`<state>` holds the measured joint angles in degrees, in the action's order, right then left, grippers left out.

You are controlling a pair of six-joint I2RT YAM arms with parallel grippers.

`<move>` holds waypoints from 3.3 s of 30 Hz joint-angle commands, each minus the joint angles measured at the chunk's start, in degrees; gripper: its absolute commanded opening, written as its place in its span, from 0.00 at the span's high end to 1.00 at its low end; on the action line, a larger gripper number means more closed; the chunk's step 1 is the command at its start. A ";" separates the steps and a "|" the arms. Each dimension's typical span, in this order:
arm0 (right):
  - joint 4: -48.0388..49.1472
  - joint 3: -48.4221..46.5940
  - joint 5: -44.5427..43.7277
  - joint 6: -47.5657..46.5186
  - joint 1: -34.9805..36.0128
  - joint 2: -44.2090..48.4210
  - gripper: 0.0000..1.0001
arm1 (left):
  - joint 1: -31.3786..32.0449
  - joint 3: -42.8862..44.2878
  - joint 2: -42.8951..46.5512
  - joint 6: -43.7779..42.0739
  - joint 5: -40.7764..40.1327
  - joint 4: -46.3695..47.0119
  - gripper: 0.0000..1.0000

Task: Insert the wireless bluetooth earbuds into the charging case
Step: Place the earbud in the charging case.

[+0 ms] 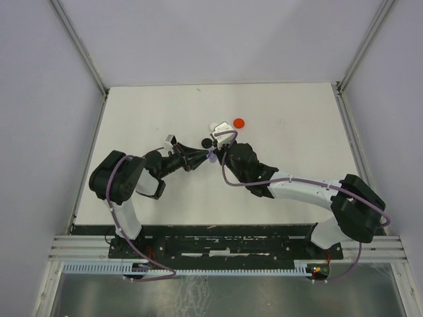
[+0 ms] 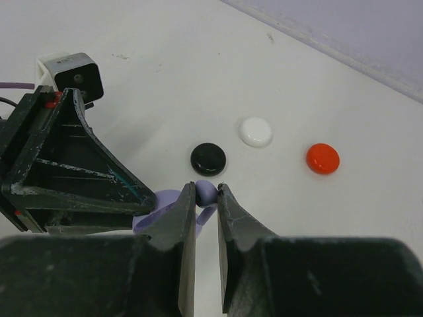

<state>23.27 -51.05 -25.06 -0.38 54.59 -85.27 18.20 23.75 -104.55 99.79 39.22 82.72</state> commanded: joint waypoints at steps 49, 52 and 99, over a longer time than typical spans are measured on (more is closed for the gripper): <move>15.37 7.23 3.84 -7.45 1.30 -0.32 0.96 | 0.31 3.50 -3.02 9.77 -0.90 10.12 0.97; 14.08 6.75 3.67 -6.50 1.31 -0.07 0.95 | 0.33 3.62 -3.19 9.69 -1.12 10.14 0.97; 4.25 1.12 2.58 3.95 1.34 0.89 0.74 | 0.38 5.40 -2.15 7.29 -1.74 8.01 0.97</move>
<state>27.62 -47.29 -23.62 1.50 55.46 -85.65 18.50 27.49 -107.55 107.77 39.05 86.04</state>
